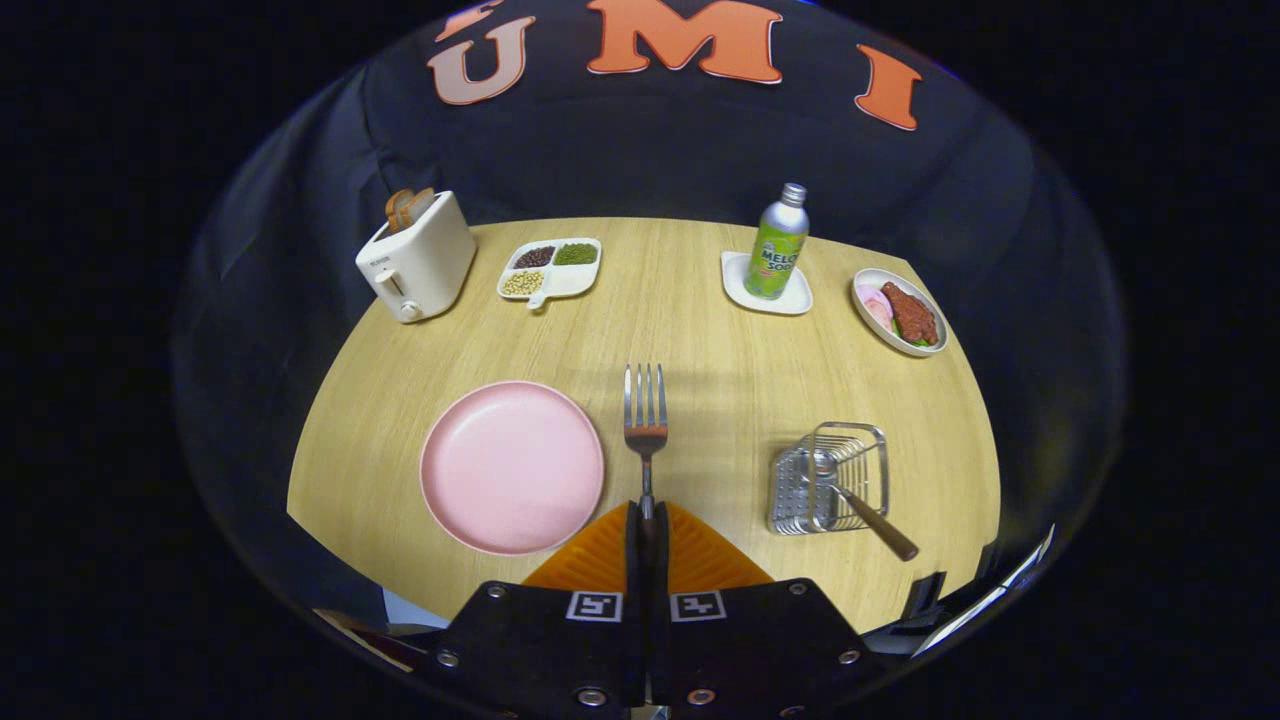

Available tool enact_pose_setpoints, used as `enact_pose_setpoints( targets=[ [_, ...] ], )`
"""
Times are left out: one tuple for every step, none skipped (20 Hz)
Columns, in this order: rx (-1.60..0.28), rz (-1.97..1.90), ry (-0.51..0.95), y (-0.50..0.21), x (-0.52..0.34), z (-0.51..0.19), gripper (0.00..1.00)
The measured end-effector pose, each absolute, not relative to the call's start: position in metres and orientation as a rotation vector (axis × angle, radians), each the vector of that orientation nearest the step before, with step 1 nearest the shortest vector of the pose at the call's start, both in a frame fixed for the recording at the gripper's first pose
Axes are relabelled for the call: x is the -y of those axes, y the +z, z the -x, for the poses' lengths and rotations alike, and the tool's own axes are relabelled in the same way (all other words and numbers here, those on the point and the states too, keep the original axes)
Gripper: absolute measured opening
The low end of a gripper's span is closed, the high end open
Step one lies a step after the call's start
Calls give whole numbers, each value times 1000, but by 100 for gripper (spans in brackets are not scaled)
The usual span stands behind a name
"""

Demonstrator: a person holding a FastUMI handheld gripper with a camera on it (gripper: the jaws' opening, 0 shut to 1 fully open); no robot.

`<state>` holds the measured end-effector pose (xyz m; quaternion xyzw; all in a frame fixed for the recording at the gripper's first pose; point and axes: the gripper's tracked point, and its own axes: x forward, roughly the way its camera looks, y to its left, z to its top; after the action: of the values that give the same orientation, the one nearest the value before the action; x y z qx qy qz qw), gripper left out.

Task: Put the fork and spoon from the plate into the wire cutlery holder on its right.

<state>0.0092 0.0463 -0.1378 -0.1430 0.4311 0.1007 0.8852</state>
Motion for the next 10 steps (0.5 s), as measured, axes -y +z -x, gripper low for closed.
enact_pose_setpoints(
  targets=[
    [-901,304,199,-133,-34,-11,3],
    [-908,309,189,-129,-27,-13,3],
    [-921,307,179,-126,-18,-13,3],
    [-932,303,170,-122,-8,-14,3],
    [-944,303,162,-119,1,-15,3],
    [-956,319,160,-117,10,-15,3],
    [-968,337,156,-115,20,-16,3],
    [-985,349,156,-113,28,-17,3],
    [-1008,347,158,-113,34,-16,3],
    [-1030,340,162,-111,39,-17,3]
  ],
)
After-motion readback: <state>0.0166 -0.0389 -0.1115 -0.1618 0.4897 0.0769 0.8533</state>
